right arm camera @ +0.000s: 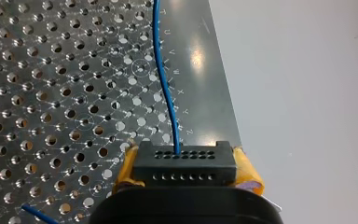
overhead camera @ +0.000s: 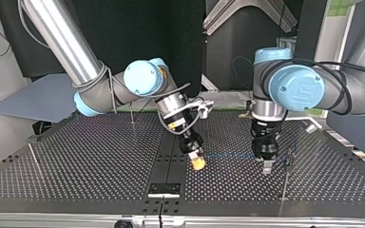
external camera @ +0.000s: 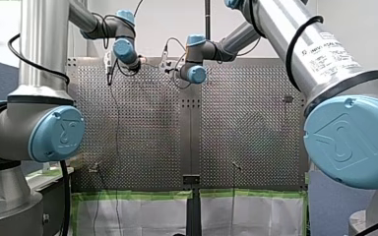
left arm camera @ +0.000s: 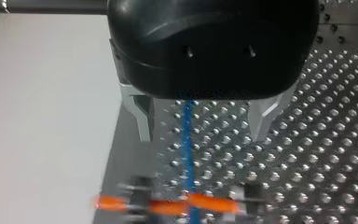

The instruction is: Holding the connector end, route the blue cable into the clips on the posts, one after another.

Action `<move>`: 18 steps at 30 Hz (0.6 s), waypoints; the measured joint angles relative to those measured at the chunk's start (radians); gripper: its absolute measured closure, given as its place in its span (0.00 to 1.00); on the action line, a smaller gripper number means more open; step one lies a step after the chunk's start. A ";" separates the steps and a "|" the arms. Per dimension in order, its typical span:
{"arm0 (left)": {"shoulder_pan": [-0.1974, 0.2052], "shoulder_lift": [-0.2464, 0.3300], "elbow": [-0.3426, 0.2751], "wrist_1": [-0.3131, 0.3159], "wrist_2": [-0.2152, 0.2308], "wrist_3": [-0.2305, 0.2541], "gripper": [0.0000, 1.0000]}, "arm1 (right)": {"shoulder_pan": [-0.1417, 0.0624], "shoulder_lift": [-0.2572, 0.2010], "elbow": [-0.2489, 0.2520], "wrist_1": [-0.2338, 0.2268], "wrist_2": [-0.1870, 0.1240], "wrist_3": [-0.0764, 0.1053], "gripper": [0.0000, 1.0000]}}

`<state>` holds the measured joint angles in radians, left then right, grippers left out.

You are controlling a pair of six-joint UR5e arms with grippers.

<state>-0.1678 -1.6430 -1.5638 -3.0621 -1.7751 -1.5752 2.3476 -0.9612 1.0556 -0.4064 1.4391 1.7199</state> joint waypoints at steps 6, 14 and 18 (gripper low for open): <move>-0.003 -0.023 0.002 0.012 0.000 0.003 0.00 | 0.001 0.000 -0.001 0.000 0.000 0.000 1.00; 0.001 -0.025 0.003 0.017 -0.003 -0.001 0.00 | 0.002 0.000 0.000 0.001 -0.001 0.000 1.00; 0.002 -0.025 0.003 0.022 -0.001 0.001 0.00 | 0.002 0.000 -0.001 0.002 -0.001 0.000 1.00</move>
<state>-0.1662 -1.6679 -1.5610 -3.0397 -1.7758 -1.5739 2.3497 -0.9612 1.0551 -0.4041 1.4380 1.7199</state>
